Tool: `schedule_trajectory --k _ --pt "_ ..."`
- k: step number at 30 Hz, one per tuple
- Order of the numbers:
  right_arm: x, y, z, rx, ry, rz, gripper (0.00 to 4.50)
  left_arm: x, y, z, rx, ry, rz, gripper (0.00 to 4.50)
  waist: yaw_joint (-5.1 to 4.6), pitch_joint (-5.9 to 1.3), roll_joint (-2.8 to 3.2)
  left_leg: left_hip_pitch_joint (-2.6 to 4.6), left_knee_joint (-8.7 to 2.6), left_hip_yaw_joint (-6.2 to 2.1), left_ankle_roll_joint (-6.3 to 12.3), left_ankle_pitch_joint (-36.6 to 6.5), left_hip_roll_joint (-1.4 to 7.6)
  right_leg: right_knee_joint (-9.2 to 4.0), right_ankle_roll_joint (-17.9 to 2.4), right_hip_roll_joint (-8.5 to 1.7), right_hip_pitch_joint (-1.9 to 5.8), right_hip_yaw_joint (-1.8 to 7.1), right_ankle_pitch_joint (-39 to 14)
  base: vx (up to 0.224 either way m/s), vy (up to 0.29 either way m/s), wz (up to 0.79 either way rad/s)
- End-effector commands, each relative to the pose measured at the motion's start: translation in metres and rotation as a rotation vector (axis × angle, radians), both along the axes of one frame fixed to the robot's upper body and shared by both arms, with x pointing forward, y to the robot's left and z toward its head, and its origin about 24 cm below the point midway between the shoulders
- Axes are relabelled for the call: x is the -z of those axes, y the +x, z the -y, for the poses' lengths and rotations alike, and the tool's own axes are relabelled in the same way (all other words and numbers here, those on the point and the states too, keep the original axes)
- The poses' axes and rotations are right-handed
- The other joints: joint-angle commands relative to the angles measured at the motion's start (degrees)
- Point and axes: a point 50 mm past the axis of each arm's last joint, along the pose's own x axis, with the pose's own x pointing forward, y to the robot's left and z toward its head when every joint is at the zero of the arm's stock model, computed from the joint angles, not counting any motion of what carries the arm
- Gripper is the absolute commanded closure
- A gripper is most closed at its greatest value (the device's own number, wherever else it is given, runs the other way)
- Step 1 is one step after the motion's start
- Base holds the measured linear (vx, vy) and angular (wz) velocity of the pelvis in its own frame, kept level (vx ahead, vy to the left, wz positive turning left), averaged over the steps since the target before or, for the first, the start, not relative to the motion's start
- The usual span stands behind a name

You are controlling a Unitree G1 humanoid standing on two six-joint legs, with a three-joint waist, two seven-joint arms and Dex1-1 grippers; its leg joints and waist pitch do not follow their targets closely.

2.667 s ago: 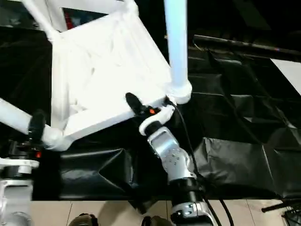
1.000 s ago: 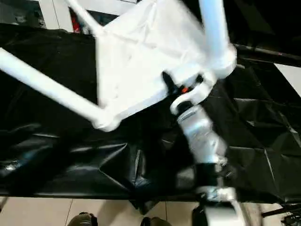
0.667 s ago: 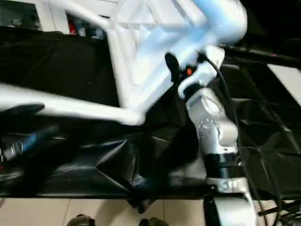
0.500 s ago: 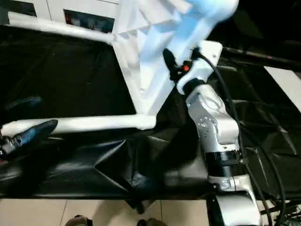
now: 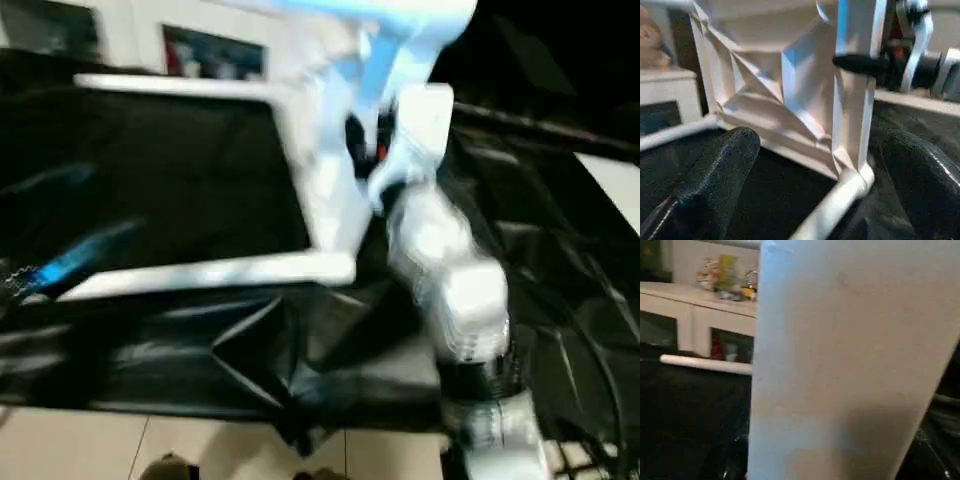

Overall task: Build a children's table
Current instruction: Flip table

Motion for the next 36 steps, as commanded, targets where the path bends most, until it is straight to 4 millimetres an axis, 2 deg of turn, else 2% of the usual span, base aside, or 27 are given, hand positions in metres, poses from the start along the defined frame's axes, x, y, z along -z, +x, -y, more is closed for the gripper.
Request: schedule_trajectory --k 1,3,4,5,6,7,9,10,11,12,13,14,17,19,21,23,25,26,27,30,31,36 --pt "0.025 0.001 0.014 0.114 -0.061 -0.09 2.6 0.004 0.006 0.013 0.009 0.058 0.028 0.0 -0.73 -3.02 2.51 1.73 -4.47 -0.91 -8.45 -21.21 0.77 -4.46 0.63 -2.65 0.47 2.49 -22.91 0.0 0.0 0.0" --pt "0.042 0.0 0.01 0.092 -0.073 -0.138 2.6 0.005 0.017 0.026 -0.018 0.142 0.103 0.0 -0.76 -2.64 2.41 2.38 -4.41 -0.92 -8.02 -24.71 0.89 -5.5 1.26 -2.61 -0.32 2.52 -26.99 0.0 0.0 0.0" --pt "0.047 0.0 0.007 0.07 -0.066 -0.149 2.6 0.001 0.022 0.03 -0.035 0.159 0.169 0.0 -0.83 -2.57 2.43 2.14 -4.52 -1.21 -8.01 -25.57 0.85 -5.48 1.35 -2.76 0.01 2.42 -28.35 0.0 0.0 0.0" --pt "0.049 0.0 0.005 0.058 -0.06 -0.152 2.6 -0.002 0.025 0.032 -0.046 0.164 0.21 0.0 -0.91 -2.86 2.37 1.96 -4.52 -1.51 -8.12 -25.7 0.79 -5.47 1.35 -3.12 0.47 2.32 -29.77 0.0 0.0 0.0" --pt "0.052 0.0 0.001 0.015 -0.054 -0.16 2.6 -0.007 0.027 0.032 -0.058 0.175 0.267 0.0 -1.13 -2.84 2.29 1.8 -4.64 -1.61 -8.07 -25.61 0.82 -5.49 1.33 -3.11 0.57 2.27 -29.76 0.0 0.0 0.0" --pt "0.054 0.001 -0.003 -0.014 -0.052 -0.164 2.6 -0.011 0.028 0.032 -0.066 0.185 0.301 0.0 -1.45 -2.99 2.21 1.24 -4.71 -1.91 -8.0 -24.73 0.88 -5.24 1.37 -3.33 1.12 2.18 -29.1 0.0 0.0 0.0" --pt "0.061 0.002 -0.012 -0.099 -0.017 -0.209 2.6 -0.019 0.029 0.029 -0.069 0.236 0.367 0.0 -1.8 -3.1 1.98 1.47 -4.46 -1.89 -7.68 -24.86 0.73 -5.34 0.94 -3.19 0.78 2.16 -28.61 0.0 0.0 0.0" --pt "0.062 0.003 -0.013 -0.107 -0.013 -0.212 2.6 -0.023 0.03 0.028 -0.089 0.259 0.406 0.0 -2.28 -3.03 1.85 1.4 -4.5 -2.05 -7.48 -25.6 0.74 -5.35 0.68 -3.21 0.71 2.09 -29.24 0.0 0.0 0.0" --pt "0.062 0.003 -0.014 -0.107 -0.012 -0.211 2.6 -0.025 0.03 0.027 -0.104 0.275 0.433 0.0 -2.68 -3.09 1.81 1.18 -4.56 -2.26 -7.64 -25.67 0.8 -5.23 0.25 -3.32 0.97 1.98 -29.17 0.0 0.0 0.0" --pt "0.062 0.003 -0.014 -0.11 -0.029 -0.205 2.6 -0.026 0.03 0.028 -0.105 0.288 0.451 0.0 -2.63 -3.16 1.88 1.39 -4.49 -2.22 -7.68 -25.72 0.86 -5.25 0.08 -3.29 0.79 1.96 -28.84 0.0 0.0 0.0" --pt "0.065 0.004 -0.013 -0.1 -0.047 -0.203 2.25 -0.027 0.031 0.028 -0.129 0.33 0.493 0.0 -2.77 -3.14 1.64 1.59 -4.39 -2.18 -7.6 -26.17 0.88 -5.24 -0.24 -3.21 0.56 1.97 -28.38 0.0 0.0 0.0" --pt "0.068 0.004 -0.013 -0.103 -0.05 -0.207 2.04 -0.027 0.032 0.029 -0.136 0.374 0.524 0.0 -2.81 -3.14 1.69 1.6 -4.4 -2.17 -7.48 -26.24 0.95 -5.21 -0.32 -3.19 0.49 2.01 -28.03 0.0 0.0 0.0" --pt "0.07 0.005 -0.012 -0.091 -0.053 -0.208 1.86 -0.027 0.033 0.029 -0.152 0.402 0.556 0.0 -2.95 -3.11 1.48 1.72 -4.4 -2.36 -7.37 -27.91 0.9 -5.39 -0.78 -3.22 0.33 1.85 -29.26 0.0 0.0 0.0" --pt "0.074 0.006 -0.011 -0.076 -0.06 -0.211 1.65 -0.031 0.036 0.025 -0.225 0.443 0.61 0.0 -2.98 -3.5 1.44 1.42 -4.29 -2.41 -7.28 -27.06 0.95 -5.22 -1.33 -3.32 0.56 1.88 -27.55 0.0 0.0 0.0" --pt "0.079 0.007 -0.011 -0.075 -0.068 -0.218 1.57 -0.033 0.037 0.024 -0.236 0.43 0.623 0.0 -2.8 -3.8 1.48 1.22 -4.15 -2.24 -7.03 -24.52 0.97 -4.73 -2.16 -3.31 0.65 1.95 -23.7 0.0 0.0 0.0" --pt "0.09 0.009 -0.011 -0.059 -0.087 -0.237 1.57 -0.034 0.037 0.024 -0.226 0.43 0.642 0.0 -2.54 -4.1 1.58 0.8 -3.97 -1.81 -6.99 -19.12 1.02 -3.76 -3.89 -3.02 0.89 1.95 -15.02 0.0 0.0 0.0" --pt "0.093 0.01 -0.012 -0.065 -0.083 -0.241 1.57 -0.035 0.037 0.024 -0.228 0.439 0.658 0.0 -2.42 -4.09 1.64 0.69 -3.91 -1.68 -6.99 -17.96 0.95 -3.58 -4.17 -3.08 1.04 2.0 -13.78 0.0 0.0 0.0" --pt "0.096 0.011 -0.013 -0.071 -0.076 -0.237 1.57 -0.036 0.037 0.025 -0.225 0.437 0.68 0.0 -2.28 -4.05 1.95 0.69 -3.97 -1.68 -6.98 -17.71 0.98 -3.56 -4.39 -3.14 1.06 1.99 -13.24 0.0 0.0 0.0" --pt "0.097 0.012 -0.014 -0.078 -0.067 -0.233 1.57 -0.037 0.037 0.025 -0.225 0.431 0.693 0.0 -2.32 -4.04 1.79 0.7 -3.93 -1.61 -7.03 -17.79 0.99 -3.6 -4.48 -3.1 1.02 1.98 -13.29 0.0 0.0 0.0" --pt "0.095 0.014 -0.016 -0.085 -0.063 -0.192 1.57 -0.038 0.035 0.028 -0.204 0.429 0.715 0.0 -2.16 -3.91 2.01 0.78 -4.04 -1.72 -7.11 -19.31 1.01 -3.69 -4.67 -3.19 1.07 1.93 -15.06 0.0 0.0 0.0" --pt "0.093 0.015 -0.016 -0.084 -0.062 -0.166 1.57 -0.038 0.034 0.027 -0.209 0.436 0.728 0.0 -2.24 -3.88 1.86 0.77 -4.04 -1.73 -6.97 -19.49 1.04 -3.7 -4.69 -3.16 1.09 1.94 -15.31 0.0 0.0 0.0" --pt "0.084 0.015 -0.016 -0.085 -0.028 -0.084 1.57 -0.032 0.034 0.023 -0.231 0.451 0.73 0.0 -2.24 -3.71 1.97 0.82 -4.14 -1.76 -6.69 -20.67 1.11 -3.91 -4.51 -3.24 0.9 1.97 -17.4 0.0 0.0 0.0"
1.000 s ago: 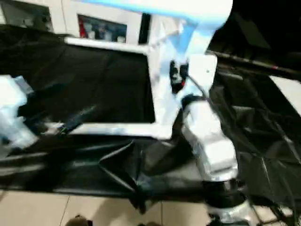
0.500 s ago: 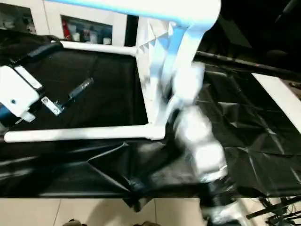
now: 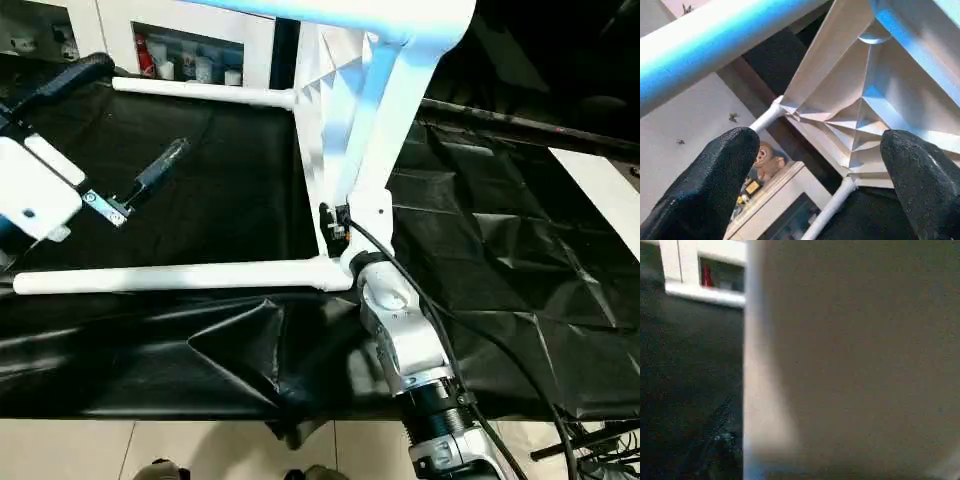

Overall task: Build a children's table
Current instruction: Flip table

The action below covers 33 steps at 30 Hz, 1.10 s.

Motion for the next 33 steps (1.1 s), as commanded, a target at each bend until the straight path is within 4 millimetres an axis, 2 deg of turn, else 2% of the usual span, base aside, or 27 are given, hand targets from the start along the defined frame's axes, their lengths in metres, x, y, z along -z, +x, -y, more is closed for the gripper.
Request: schedule_trajectory --k 1,6,10,13,14,18,21,27,31,33 --pt "-0.009 0.001 0.004 0.005 0.032 0.065 1.57 0.004 0.0 -0.001 -0.015 0.021 0.008 0.0 0.03 -3.36 2.36 1.44 -4.64 -0.73 -6.47 -20.78 1.18 -4.06 -4.17 -3.37 1.24 2.45 -17.77 0.0 0.0 0.0" --pt "-0.017 -0.004 0.001 0.013 0.028 0.128 1.57 0.01 0.0 -0.003 -0.038 0.033 0.009 0.0 0.03 -3.38 2.53 1.42 -4.71 -0.74 -6.26 -20.47 1.16 -3.96 -4.45 -3.27 1.24 2.46 -16.71 0.0 0.0 0.0" --pt "-0.016 -0.004 -0.001 0.016 0.054 0.139 1.57 0.004 0.0 -0.002 -0.05 0.034 0.067 0.0 0.01 -3.42 2.54 1.49 -4.75 -0.76 -6.0 -21.16 1.19 -4.07 -4.49 -3.35 1.2 2.48 -17.26 0.0 0.0 0.0" --pt "-0.016 -0.003 -0.002 0.016 0.062 0.153 1.89 -0.003 -0.001 -0.003 -0.021 -0.021 0.078 0.0 0.02 -3.43 2.6 1.5 -4.71 -0.81 -6.05 -21.42 1.11 -3.96 -4.81 -3.46 1.16 2.47 -17.31 0.0 0.0 0.0" --pt "-0.015 -0.002 -0.002 0.018 0.068 0.152 1.89 -0.007 -0.004 -0.004 -0.004 -0.025 0.09 0.0 -0.02 -3.37 2.38 1.46 -4.74 -0.74 -5.96 -21.36 1.09 -4.01 -4.98 -3.38 1.17 2.47 -17.13 0.0 0.0 0.0" --pt "-0.013 -0.001 -0.002 0.026 0.07 0.139 2.3 -0.012 -0.009 -0.005 -0.01 0.038 0.163 0.0 -0.01 -3.31 2.4 1.44 -4.79 -0.77 -5.66 -21.34 1.16 -4.13 -4.53 -3.37 1.19 2.48 -17.53 0.0 0.0 0.0" --pt "-0.013 -0.001 -0.002 0.03 0.064 0.136 2.41 -0.015 -0.011 -0.004 -0.011 0.069 0.192 0.0 -0.04 -3.24 2.35 1.49 -4.83 -0.78 -5.66 -21.8 1.17 -4.18 -4.21 -3.41 1.08 2.51 -18.68 0.0 0.0 0.0" --pt "-0.012 0.0 -0.003 0.03 0.07 0.139 2.52 -0.029 -0.012 -0.006 -0.061 0.142 0.346 0.0 0.0 -3.4 2.41 1.52 -4.81 -0.84 -5.6 -21.49 1.23 -4.12 -4.15 -3.47 1.09 2.5 -18.0 0.0 0.0 0.0" --pt "-0.013 0.001 -0.003 0.031 0.075 0.144 2.53 -0.048 -0.012 -0.018 -0.227 0.268 0.532 0.0 -0.16 -3.41 2.59 1.48 -4.74 -0.91 -5.68 -21.89 1.19 -4.12 -4.04 -3.46 1.12 2.47 -18.46 0.0 0.0 0.0" --pt "-0.013 0.001 -0.003 0.03 0.076 0.145 2.53 -0.052 -0.013 -0.021 -0.252 0.272 0.567 0.0 -0.2 -3.44 2.67 1.46 -4.72 -0.93 -5.68 -21.64 1.22 -4.07 -4.03 -3.5 1.14 2.5 -18.27 0.0 0.0 0.0"
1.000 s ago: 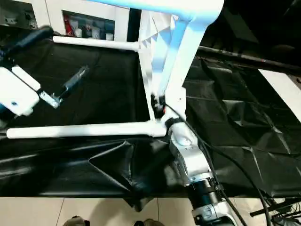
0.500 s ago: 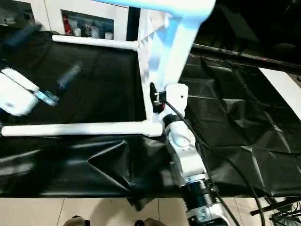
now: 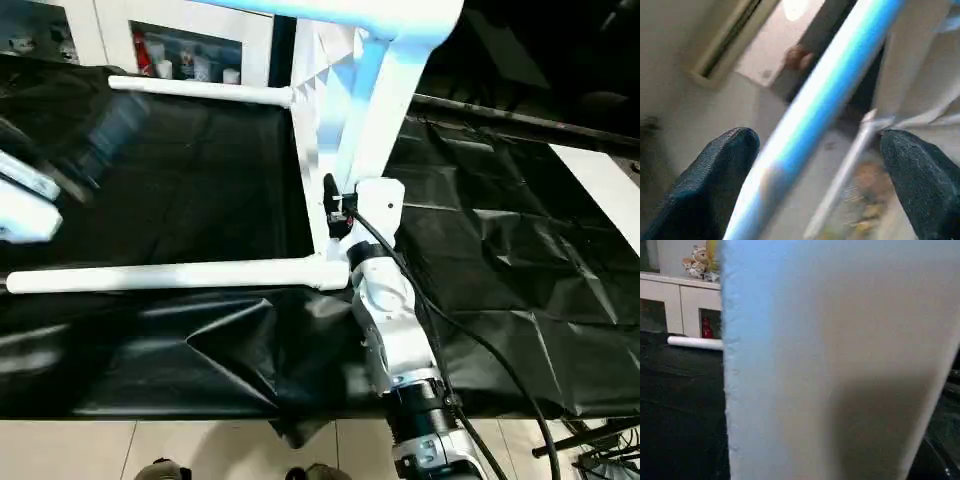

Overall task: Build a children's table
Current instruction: Flip table

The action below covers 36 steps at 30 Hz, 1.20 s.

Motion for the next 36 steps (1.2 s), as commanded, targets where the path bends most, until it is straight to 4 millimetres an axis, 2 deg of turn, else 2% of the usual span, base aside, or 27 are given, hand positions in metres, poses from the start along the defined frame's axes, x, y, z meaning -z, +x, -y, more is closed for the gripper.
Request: schedule_trajectory --k 1,4,9,10,11,13,15,16,21,24,27,36 --pt "-0.003 0.002 0.003 0.004 -0.022 0.018 2.54 -0.009 -0.004 0.001 -0.013 0.029 0.098 0.0 0.14 -3.57 2.65 1.59 -4.68 -0.94 -5.69 -21.61 1.26 -4.04 -4.52 -3.49 1.07 2.45 -17.47 0.0 0.0 0.0" --pt "-0.003 0.002 0.003 0.003 -0.019 0.02 2.54 -0.007 0.003 -0.001 -0.039 0.038 0.07 0.0 0.38 -3.6 2.8 1.58 -4.66 -0.87 -5.65 -21.1 1.19 -3.76 -5.36 -3.46 1.07 2.45 -15.78 0.0 0.0 0.0" --pt "-0.005 0.002 0.0 -0.004 -0.012 0.029 2.54 -0.012 0.017 -0.011 -0.12 0.044 0.087 0.0 0.44 -3.69 3.02 1.6 -4.62 -0.85 -5.57 -21.32 1.04 -3.85 -5.45 -3.42 1.0 2.49 -16.06 0.0 0.0 0.0" --pt "-0.005 0.002 0.0 -0.007 -0.011 0.032 2.54 -0.013 0.019 -0.014 -0.133 0.038 0.093 0.0 0.44 -3.72 3.04 1.5 -4.69 -0.98 -5.7 -21.07 1.08 -3.72 -5.63 -3.49 1.19 2.45 -15.72 0.0 0.0 0.0" --pt "-0.006 0.002 -0.001 -0.007 -0.009 0.035 2.54 -0.015 0.021 -0.017 -0.152 0.031 0.095 0.0 0.44 -3.82 3.44 1.61 -4.65 -1.0 -5.89 -20.9 1.12 -3.57 -5.9 -3.53 1.15 2.46 -14.8 0.0 0.0 0.0" --pt "-0.007 0.001 -0.001 -0.009 -0.004 0.04 2.54 -0.016 0.023 -0.02 -0.17 0.01 0.099 0.0 0.36 -3.87 3.32 1.54 -4.63 -0.97 -5.98 -20.16 1.13 -3.42 -6.44 -3.48 1.27 2.43 -12.87 0.0 0.0 0.0" --pt "-0.008 0.001 -0.001 -0.01 -0.002 0.042 2.54 -0.017 0.024 -0.022 -0.173 -0.002 0.099 0.0 0.35 -3.87 3.48 1.55 -4.63 -0.91 -5.96 -20.1 1.12 -3.42 -6.73 -3.52 1.32 2.46 -12.47 0.0 0.0 0.0" --pt "-0.009 0.001 -0.002 -0.012 0.001 0.049 2.55 -0.019 0.025 -0.023 -0.165 -0.029 0.104 0.16 0.42 -3.9 3.73 1.64 -4.6 -0.92 -5.97 -20.34 1.11 -3.4 -6.94 -3.52 1.3 2.45 -12.6 0.0 0.0 0.0" --pt "-0.01 0.0 -0.002 -0.015 -0.001 0.058 2.55 -0.023 0.025 -0.022 -0.151 -0.051 0.127 0.32 0.51 -3.89 3.68 1.64 -4.66 -0.99 -6.06 -20.99 1.15 -3.44 -7.13 -3.56 1.39 2.4 -12.96 0.0 0.0 0.0" --pt "-0.011 0.0 -0.002 -0.016 0.0 0.06 2.55 -0.023 0.025 -0.022 -0.142 -0.064 0.116 0.71 0.57 -3.89 3.72 1.64 -4.59 -0.9 -5.91 -20.37 1.14 -3.38 -7.31 -3.59 1.37 2.46 -12.27 0.0 0.0 0.0" --pt "-0.011 0.0 -0.002 -0.022 0.002 0.067 2.55 -0.025 0.024 -0.024 -0.151 -0.079 0.123 0.93 0.54 -3.86 3.92 1.67 -4.64 -0.94 -5.99 -20.66 1.17 -3.36 -7.29 -3.51 1.35 2.41 -12.42 0.0 0.0 0.0" --pt "-0.012 0.0 -0.002 -0.024 0.002 0.074 2.55 -0.026 0.028 -0.025 -0.154 -0.098 0.119 1.59 0.55 -3.92 3.99 1.65 -4.64 -0.97 -5.97 -20.47 1.16 -3.33 -7.51 -3.54 1.45 2.42 -11.85 0.0 0.0 0.0"
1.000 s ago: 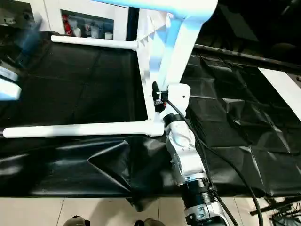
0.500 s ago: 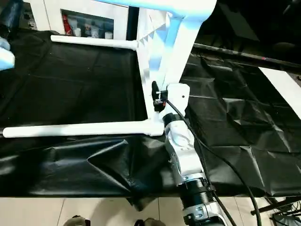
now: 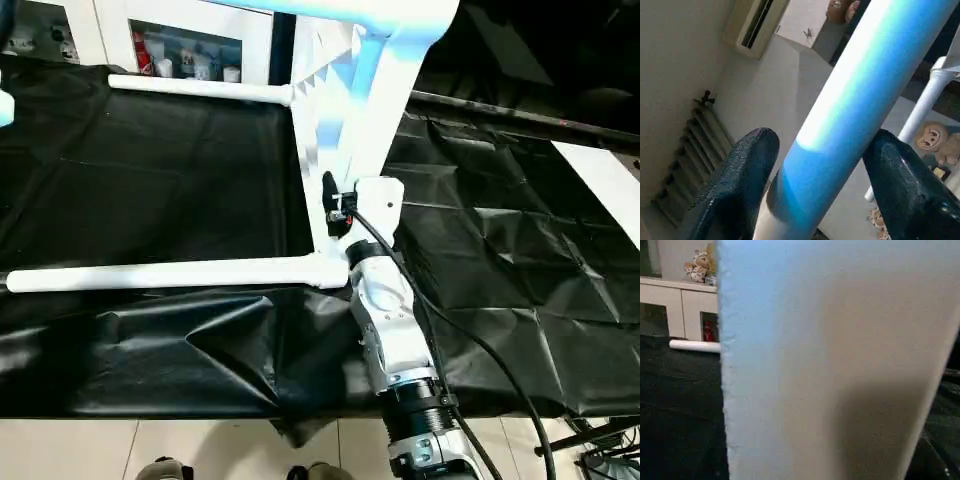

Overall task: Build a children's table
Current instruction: Flip table

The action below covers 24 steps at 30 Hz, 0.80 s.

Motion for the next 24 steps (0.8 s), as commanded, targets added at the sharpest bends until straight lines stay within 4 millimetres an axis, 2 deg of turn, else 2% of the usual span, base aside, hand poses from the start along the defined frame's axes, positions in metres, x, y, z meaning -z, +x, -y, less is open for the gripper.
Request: schedule_trajectory --k 1,3,4,9,13,14,15,16,17,18,19,20,22,24 --pt "-0.011 0.0 0.001 -0.018 -0.005 0.06 2.55 -0.003 0.0 0.002 0.02 -0.019 0.008 1.65 0.34 -4.43 3.29 1.65 -4.61 -0.95 -5.96 -20.27 1.15 -3.37 -7.33 -3.56 1.6 2.43 -11.76 0.0 0.0 0.0" --pt "-0.011 0.0 0.001 -0.019 -0.006 0.062 2.55 -0.003 0.001 0.001 0.021 -0.026 0.005 1.71 0.34 -4.38 3.29 1.67 -4.59 -0.91 -5.85 -20.24 1.12 -3.44 -7.23 -3.59 1.52 2.45 -12.12 0.0 0.0 0.0" --pt "-0.012 0.0 0.001 -0.021 -0.007 0.065 2.55 -0.003 0.002 0.001 0.023 -0.037 0.002 1.9 0.34 -4.44 3.24 1.69 -4.59 -0.91 -5.88 -20.13 1.15 -3.41 -7.29 -3.59 1.53 2.45 -12.07 0.0 0.0 0.0" --pt "-0.019 0.001 0.001 -0.049 -0.047 0.12 2.55 -0.004 0.002 -0.005 0.006 -0.083 0.004 2.09 0.45 -4.52 3.09 1.75 -4.57 -0.88 -5.79 -20.3 1.2 -3.44 -7.25 -3.6 1.55 2.43 -12.49 0.0 0.0 0.0" --pt "-0.033 0.002 0.008 -0.072 -0.119 0.203 2.55 -0.006 0.0 -0.022 -0.012 -0.22 0.023 2.19 0.65 -4.64 2.94 1.46 -4.32 -0.63 -5.14 -16.74 1.1 -3.19 -7.74 -3.72 1.98 2.52 -10.53 0.0 0.0 0.0" --pt "-0.048 0.003 0.017 -0.076 -0.184 0.278 2.55 -0.007 -0.004 -0.038 -0.033 -0.358 0.052 2.2 0.73 -4.78 2.95 1.33 -4.17 -0.56 -4.94 -14.84 1.07 -2.91 -8.02 -3.75 2.2 2.54 -9.11 0.0 0.0 0.0" --pt "-0.055 0.004 0.02 -0.076 -0.208 0.306 2.55 -0.006 -0.005 -0.044 -0.041 -0.409 0.061 2.2 0.61 -4.77 2.82 1.2 -4.11 -0.48 -4.81 -13.93 1.0 -2.81 -8.17 -3.63 2.25 2.54 -8.43 0.0 0.0 0.0" --pt "-0.058 0.004 0.022 -0.076 -0.217 0.317 2.55 -0.006 -0.006 -0.046 -0.044 -0.428 0.065 2.2 0.63 -5.24 2.34 0.53 -3.6 -0.3 -4.05 -10.22 0.73 -2.34 -8.21 -3.65 2.97 2.71 -5.13 0.0 0.0 0.0" --pt "-0.063 0.005 0.025 -0.077 -0.227 0.334 2.55 -0.005 -0.007 -0.05 -0.049 -0.457 0.068 2.2 0.81 -5.27 2.44 0.22 -3.29 -0.02 -2.77 -6.75 0.49 -2.02 -8.24 -3.48 2.93 2.88 -1.64 0.0 0.0 0.0" --pt "-0.075 0.007 0.03 -0.076 -0.243 0.366 2.55 -0.002 -0.009 -0.057 -0.06 -0.515 0.075 2.21 0.85 -5.05 2.46 0.3 -3.13 0.23 -1.99 -6.14 0.39 -2.0 -8.29 -3.33 2.63 2.97 -0.8 0.0 0.0 0.0" --pt "-0.075 0.007 0.03 -0.076 -0.243 0.366 2.55 -0.002 -0.009 -0.057 -0.06 -0.515 0.075 2.21 0.86 -5.02 2.53 0.32 -3.13 0.24 -1.8 -6.2 0.41 -1.97 -8.33 -3.34 2.68 2.95 -0.96 0.0 0.0 0.0" --pt "-0.087 0.008 0.035 -0.073 -0.253 0.393 2.55 0.001 -0.01 -0.063 -0.071 -0.564 0.083 2.21 1.0 -5.07 2.71 0.42 -3.11 0.31 -1.48 -6.29 0.49 -2.06 -8.23 -3.3 2.63 2.89 -1.63 0.0 0.0 0.0" --pt "-0.119 0.013 0.043 -0.095 -0.281 0.46 2.55 0.011 -0.014 -0.076 -0.1 -0.657 0.083 2.21 0.88 -5.06 2.56 0.49 -3.16 0.29 -1.61 -6.96 0.62 -2.15 -8.41 -3.2 2.66 2.77 -3.18 0.0 0.0 0.0" --pt "-0.135 0.015 0.046 -0.122 -0.312 0.49 2.55 0.017 -0.015 -0.081 -0.114 -0.702 0.079 2.21 0.85 -5.01 2.65 0.56 -3.11 0.32 -1.48 -7.64 0.62 -2.24 -8.4 -3.1 2.6 2.75 -4.53 0.0 0.0 0.0"
